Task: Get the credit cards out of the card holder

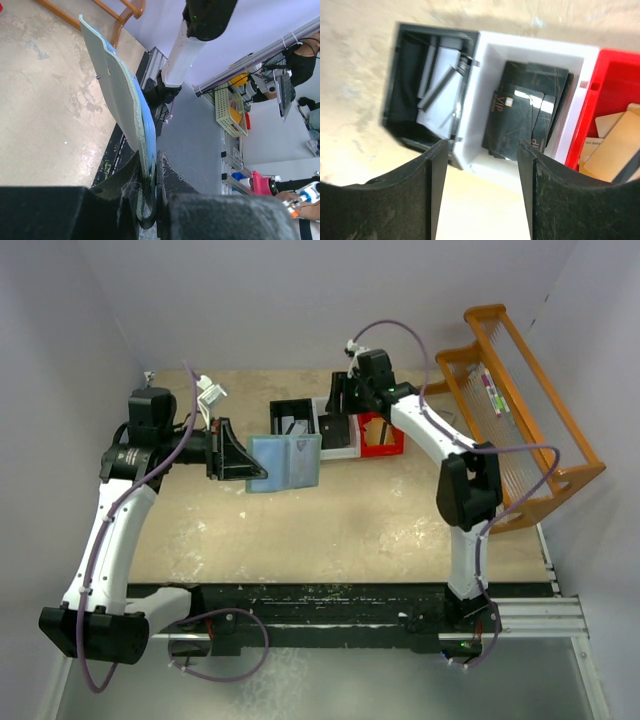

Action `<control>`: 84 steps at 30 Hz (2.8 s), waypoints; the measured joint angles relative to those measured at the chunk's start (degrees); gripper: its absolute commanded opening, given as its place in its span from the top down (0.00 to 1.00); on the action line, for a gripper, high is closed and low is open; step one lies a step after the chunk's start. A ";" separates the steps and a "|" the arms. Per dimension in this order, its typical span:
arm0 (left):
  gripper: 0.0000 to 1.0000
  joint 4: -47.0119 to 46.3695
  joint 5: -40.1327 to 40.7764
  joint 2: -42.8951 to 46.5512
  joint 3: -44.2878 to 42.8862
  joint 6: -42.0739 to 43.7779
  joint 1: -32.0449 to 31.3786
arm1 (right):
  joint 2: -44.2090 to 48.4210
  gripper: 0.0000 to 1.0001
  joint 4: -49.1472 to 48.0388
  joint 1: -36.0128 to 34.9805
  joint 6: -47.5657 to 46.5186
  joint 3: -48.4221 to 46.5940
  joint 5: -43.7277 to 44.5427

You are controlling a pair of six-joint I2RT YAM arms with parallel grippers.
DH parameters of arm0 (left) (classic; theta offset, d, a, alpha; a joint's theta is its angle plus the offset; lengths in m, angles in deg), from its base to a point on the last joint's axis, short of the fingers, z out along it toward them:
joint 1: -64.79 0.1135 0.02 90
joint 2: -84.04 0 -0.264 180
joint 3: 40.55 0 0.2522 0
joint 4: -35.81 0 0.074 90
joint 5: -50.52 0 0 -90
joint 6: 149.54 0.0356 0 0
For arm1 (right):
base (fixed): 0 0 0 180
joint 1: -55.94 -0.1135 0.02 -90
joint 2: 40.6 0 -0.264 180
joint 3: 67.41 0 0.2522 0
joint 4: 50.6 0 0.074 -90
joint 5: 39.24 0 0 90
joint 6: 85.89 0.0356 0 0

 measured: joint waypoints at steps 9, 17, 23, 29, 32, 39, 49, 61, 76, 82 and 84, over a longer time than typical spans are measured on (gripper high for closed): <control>1.00 -6.01 -1.99 0.96 -0.13 -6.01 0.00 | 29.33 0.11 -16.44 -0.39 6.80 22.60 -14.23; 1.00 -13.88 -3.80 1.68 -0.09 -13.49 0.00 | 43.23 0.12 -61.13 -1.68 36.52 57.57 -37.99; 1.00 -17.49 -4.37 1.84 0.63 -16.61 0.00 | 43.91 0.26 -81.74 -4.79 50.62 60.74 -41.53; 1.00 -18.86 -4.63 1.86 0.63 -17.77 0.00 | 42.60 0.47 -96.30 -7.61 59.39 60.61 -42.18; 1.00 -18.91 -4.63 1.86 0.63 -17.77 0.00 | 41.79 0.31 -98.16 -7.85 61.13 60.52 -42.14; 1.00 -18.62 -4.59 1.86 0.63 -17.20 0.00 | 41.35 0.32 -98.55 -7.76 62.77 60.41 -43.04; 1.00 -16.06 -4.07 1.86 0.63 -14.91 0.00 | 47.06 0.47 -98.42 -7.72 62.62 60.41 -43.91; 1.00 -15.63 -3.96 1.86 0.63 -14.75 0.00 | 48.57 0.78 -86.33 -7.72 57.31 58.60 -43.25; 1.00 -15.56 -3.76 1.86 0.63 -14.82 0.00 | 53.42 0.97 -67.14 -7.65 43.87 55.23 -41.38; 1.00 -15.80 -3.74 1.88 0.63 -14.86 0.00 | 53.42 0.85 -62.07 -7.61 41.22 54.12 -40.06; 1.00 -15.82 -3.74 1.88 0.63 -14.88 0.00 | 53.42 0.84 -58.75 -7.61 39.47 52.98 -39.23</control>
